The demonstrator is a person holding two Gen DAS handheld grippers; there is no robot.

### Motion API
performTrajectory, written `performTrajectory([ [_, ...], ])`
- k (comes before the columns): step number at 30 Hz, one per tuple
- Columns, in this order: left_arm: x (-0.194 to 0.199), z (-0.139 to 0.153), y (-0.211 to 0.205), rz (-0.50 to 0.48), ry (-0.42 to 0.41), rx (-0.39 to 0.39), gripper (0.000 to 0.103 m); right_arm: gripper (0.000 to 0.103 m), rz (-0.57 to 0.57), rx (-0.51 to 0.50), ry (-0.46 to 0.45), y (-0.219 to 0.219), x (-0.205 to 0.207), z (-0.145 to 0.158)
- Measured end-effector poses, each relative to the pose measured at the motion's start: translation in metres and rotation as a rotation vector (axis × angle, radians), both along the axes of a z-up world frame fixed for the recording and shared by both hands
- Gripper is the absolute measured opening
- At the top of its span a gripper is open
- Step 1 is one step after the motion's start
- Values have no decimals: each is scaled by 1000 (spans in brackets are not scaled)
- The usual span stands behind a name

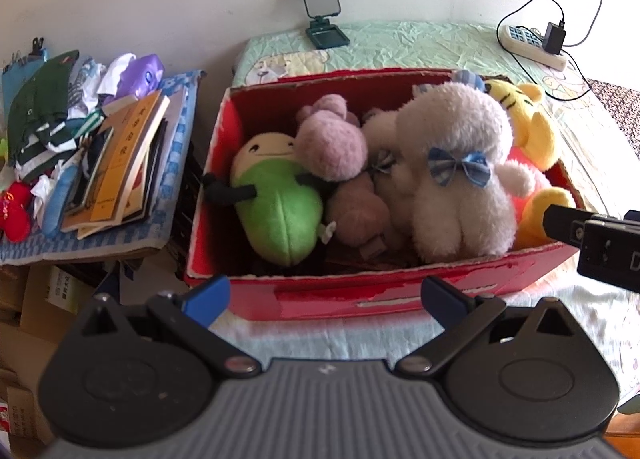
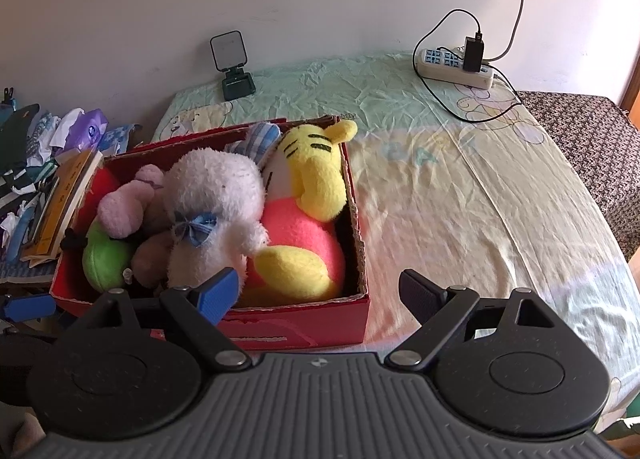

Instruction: Organize objects

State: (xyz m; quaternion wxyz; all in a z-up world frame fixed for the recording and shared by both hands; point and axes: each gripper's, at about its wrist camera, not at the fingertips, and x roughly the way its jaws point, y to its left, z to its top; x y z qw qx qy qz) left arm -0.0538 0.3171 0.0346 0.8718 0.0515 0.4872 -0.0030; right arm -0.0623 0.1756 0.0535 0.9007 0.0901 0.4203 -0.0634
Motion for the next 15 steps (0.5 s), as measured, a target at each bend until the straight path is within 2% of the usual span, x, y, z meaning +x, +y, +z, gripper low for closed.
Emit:
performTrajectory([
  [15, 2, -5, -2, 9, 5, -4, 101, 89, 7, -13, 4, 2, 4, -2],
])
